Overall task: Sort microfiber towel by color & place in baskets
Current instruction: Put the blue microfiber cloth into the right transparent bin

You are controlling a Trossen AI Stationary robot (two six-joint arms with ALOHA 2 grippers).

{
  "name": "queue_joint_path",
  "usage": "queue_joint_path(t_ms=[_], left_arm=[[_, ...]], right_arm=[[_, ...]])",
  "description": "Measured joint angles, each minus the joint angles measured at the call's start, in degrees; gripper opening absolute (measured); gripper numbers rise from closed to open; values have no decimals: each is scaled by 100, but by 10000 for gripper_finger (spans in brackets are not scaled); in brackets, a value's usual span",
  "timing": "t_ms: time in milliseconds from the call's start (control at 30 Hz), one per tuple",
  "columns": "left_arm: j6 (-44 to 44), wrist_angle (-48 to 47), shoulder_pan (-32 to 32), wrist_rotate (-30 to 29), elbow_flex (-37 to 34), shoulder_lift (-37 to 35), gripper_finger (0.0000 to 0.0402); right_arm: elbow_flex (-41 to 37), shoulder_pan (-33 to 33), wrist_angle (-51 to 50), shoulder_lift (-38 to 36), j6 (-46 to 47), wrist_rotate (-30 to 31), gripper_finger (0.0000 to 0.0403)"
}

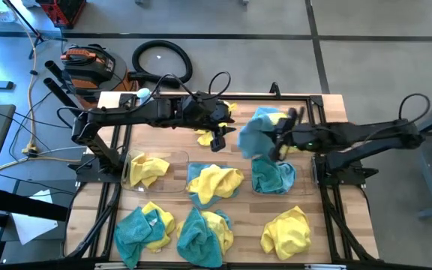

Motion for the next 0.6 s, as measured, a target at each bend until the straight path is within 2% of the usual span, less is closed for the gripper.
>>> queue_joint_path(t_ms=[167, 300, 467, 600], left_arm=[[-70, -478, 0, -4, -7, -27, 117], [-215, -547, 0, -8, -231, -37, 117], [-410, 62, 30, -9, -1361, -510, 117], [-757, 938, 123, 4, -2609, -1209, 117]], right_arm=[[801, 601, -1852, -155, 1164, 351, 4], [1192, 1072, -3274, -160, 2381, 387, 3], [1134, 1702, -4588, -160, 4137, 227, 2], [782, 2194, -4858, -147, 5160, -25, 1]])
